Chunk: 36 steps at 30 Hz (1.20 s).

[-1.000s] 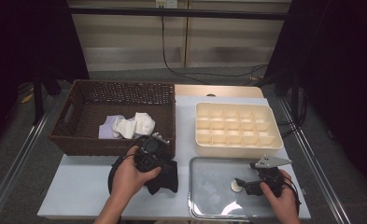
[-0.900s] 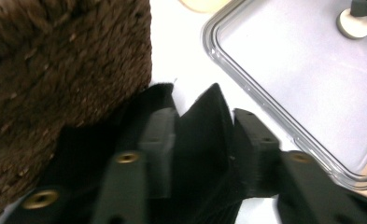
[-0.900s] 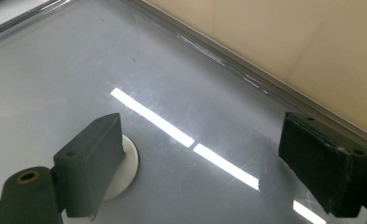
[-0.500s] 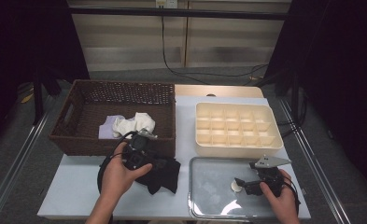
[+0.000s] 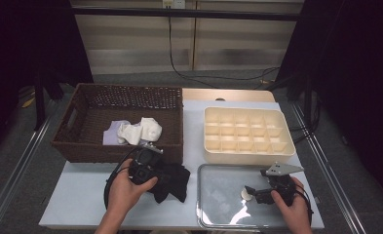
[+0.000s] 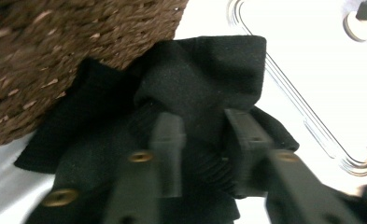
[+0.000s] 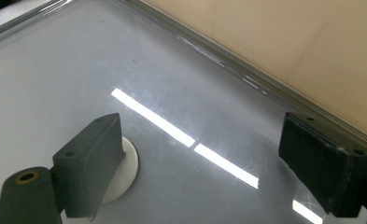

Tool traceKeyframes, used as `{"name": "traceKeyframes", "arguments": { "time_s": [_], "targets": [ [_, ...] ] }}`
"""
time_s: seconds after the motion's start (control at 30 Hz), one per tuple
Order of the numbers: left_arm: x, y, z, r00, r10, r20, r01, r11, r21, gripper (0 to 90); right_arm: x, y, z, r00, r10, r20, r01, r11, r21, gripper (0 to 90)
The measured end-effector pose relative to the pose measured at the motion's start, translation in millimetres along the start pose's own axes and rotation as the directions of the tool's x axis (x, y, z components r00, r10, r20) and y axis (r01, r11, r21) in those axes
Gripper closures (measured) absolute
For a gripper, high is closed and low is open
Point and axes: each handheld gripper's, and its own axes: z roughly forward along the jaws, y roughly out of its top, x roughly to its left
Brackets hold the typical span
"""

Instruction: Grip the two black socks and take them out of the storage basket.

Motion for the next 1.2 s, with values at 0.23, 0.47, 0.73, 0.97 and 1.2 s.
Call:
{"name": "traceKeyframes", "arguments": {
  "time_s": [0.23,0.47,0.73,0.97,1.2],
  "targets": [
    [-9.3,12.6,3.3,0.9996,0.026,0.013,-0.026,0.9997,0.0,82.5,0.1,0.0,0.0,1.0,0.001,0.0,-0.001,1.0,0.0,12.8],
    [-24.7,23.9,13.1,0.9978,0.058,0.033,-0.058,0.9982,0.016,85.0,0.3,-0.1,0.0,1.0,0.0,0.002,0.0,1.0,-0.001,12.8],
    [-48.8,36.2,29.1,0.9886,0.131,0.076,-0.133,0.9907,0.029,84.8,0.1,0.0,0.0,1.0,0.002,0.0,-0.002,1.0,0.001,12.8],
    [-57.8,36.1,39.6,0.9793,0.189,0.072,-0.191,0.9812,0.026,66.3,0.1,0.1,-0.1,1.0,0.002,0.003,-0.002,1.0,0.004,12.8],
    [-47.9,31.6,30.3,0.9849,0.167,0.046,-0.166,0.9858,-0.026,42.2,1.2,0.6,0.3,1.0,-0.002,0.01,0.001,1.0,0.004,12.3]
  ]
}}
